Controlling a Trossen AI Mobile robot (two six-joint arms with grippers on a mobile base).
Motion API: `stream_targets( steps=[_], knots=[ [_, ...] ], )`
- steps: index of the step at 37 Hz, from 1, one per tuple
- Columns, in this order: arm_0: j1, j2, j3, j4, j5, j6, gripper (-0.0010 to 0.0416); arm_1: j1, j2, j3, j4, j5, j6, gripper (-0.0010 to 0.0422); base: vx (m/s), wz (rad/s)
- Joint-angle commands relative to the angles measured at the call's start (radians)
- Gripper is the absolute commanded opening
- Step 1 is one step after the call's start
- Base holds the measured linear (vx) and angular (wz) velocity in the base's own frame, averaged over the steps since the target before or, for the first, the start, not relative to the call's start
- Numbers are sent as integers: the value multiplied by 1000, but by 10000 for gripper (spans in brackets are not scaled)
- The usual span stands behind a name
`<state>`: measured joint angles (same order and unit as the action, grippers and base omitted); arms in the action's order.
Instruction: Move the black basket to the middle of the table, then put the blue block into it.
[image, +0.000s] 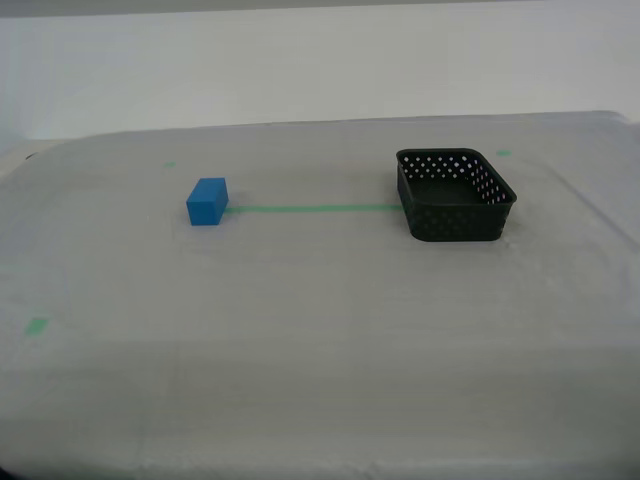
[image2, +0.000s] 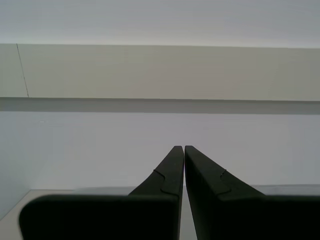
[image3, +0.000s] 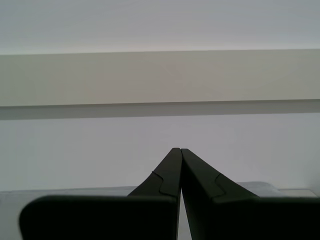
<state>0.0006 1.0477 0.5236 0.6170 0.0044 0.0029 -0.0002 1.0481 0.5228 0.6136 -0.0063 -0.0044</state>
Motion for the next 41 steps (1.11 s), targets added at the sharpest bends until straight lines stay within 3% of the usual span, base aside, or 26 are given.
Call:
stream_targets(
  steps=[1, 41],
  knots=[
    [0, 0, 1, 3, -1, 8, 0, 0, 0, 0, -6, -1, 2, 0, 0, 0],
    [0, 0, 1, -17, -1, 10, 0, 0, 0, 0, -6, -1, 2, 0, 0, 0]
  ],
)
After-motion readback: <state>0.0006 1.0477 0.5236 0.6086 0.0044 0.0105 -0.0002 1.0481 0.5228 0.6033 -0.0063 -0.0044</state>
